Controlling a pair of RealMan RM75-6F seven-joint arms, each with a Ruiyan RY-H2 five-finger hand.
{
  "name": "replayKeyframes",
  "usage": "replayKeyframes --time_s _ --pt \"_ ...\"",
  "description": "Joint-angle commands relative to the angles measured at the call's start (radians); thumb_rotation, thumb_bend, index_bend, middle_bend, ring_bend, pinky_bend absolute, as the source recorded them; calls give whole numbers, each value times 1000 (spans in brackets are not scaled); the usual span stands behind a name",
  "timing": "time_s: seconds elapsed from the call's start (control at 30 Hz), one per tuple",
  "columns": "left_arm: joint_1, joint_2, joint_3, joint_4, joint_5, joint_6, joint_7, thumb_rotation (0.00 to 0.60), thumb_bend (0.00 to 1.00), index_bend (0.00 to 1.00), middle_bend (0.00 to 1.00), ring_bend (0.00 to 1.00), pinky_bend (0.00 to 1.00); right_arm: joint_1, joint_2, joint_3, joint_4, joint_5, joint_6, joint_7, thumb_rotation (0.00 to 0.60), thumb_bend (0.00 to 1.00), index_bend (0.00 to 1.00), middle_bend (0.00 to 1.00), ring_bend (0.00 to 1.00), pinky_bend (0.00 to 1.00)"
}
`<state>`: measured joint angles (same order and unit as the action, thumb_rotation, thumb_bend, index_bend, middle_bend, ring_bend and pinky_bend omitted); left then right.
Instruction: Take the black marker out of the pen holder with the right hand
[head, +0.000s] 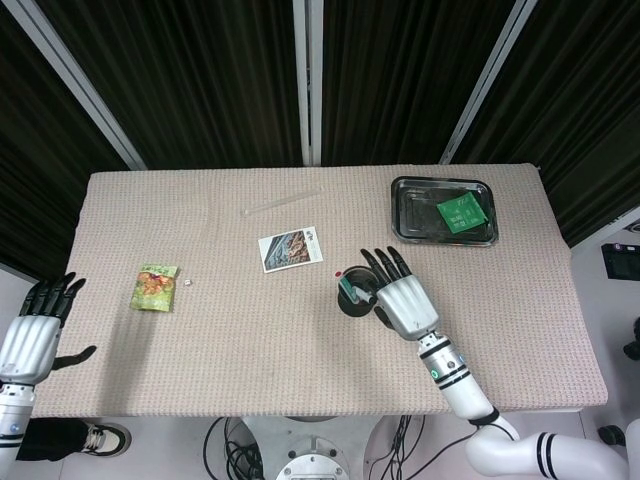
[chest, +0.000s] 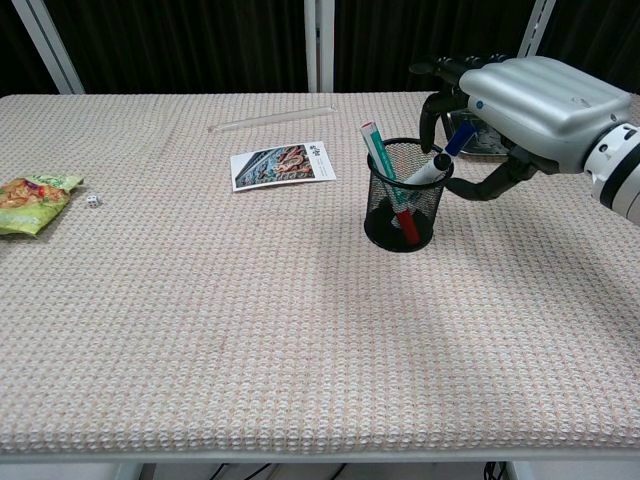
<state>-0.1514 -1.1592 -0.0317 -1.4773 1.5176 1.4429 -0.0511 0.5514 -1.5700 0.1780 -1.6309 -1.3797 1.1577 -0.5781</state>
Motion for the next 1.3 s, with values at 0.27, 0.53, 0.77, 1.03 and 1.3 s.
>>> replayKeyframes --time_s 0.27,0.53,0.77,1.03,1.3 --pt "-2 6 -4 2 -2 -2 -4 600 96 70 0 0 2 11 -17 -4 20 7 13 -12 600 247 481 0 0 0" --pt "-4 4 -3 7 -5 -8 -9 600 96 71 0 0 2 19 -29 -6 33 17 18 -17 600 273 522 0 0 0" --pt "-2 4 -3 12 -7 -7 -15 600 96 71 0 0 2 25 -41 -8 48 15 28 -16 600 284 581 0 0 0" --pt "-1 3 -2 16 -5 -6 -18 600 96 71 0 0 2 6 5 -7 -21 -43 98 15 600 295 630 0 0 0" --pt "-1 1 1 15 3 -3 -15 600 96 72 0 0 2 -80 174 -7 -180 -111 227 117 600 295 657 0 0 0"
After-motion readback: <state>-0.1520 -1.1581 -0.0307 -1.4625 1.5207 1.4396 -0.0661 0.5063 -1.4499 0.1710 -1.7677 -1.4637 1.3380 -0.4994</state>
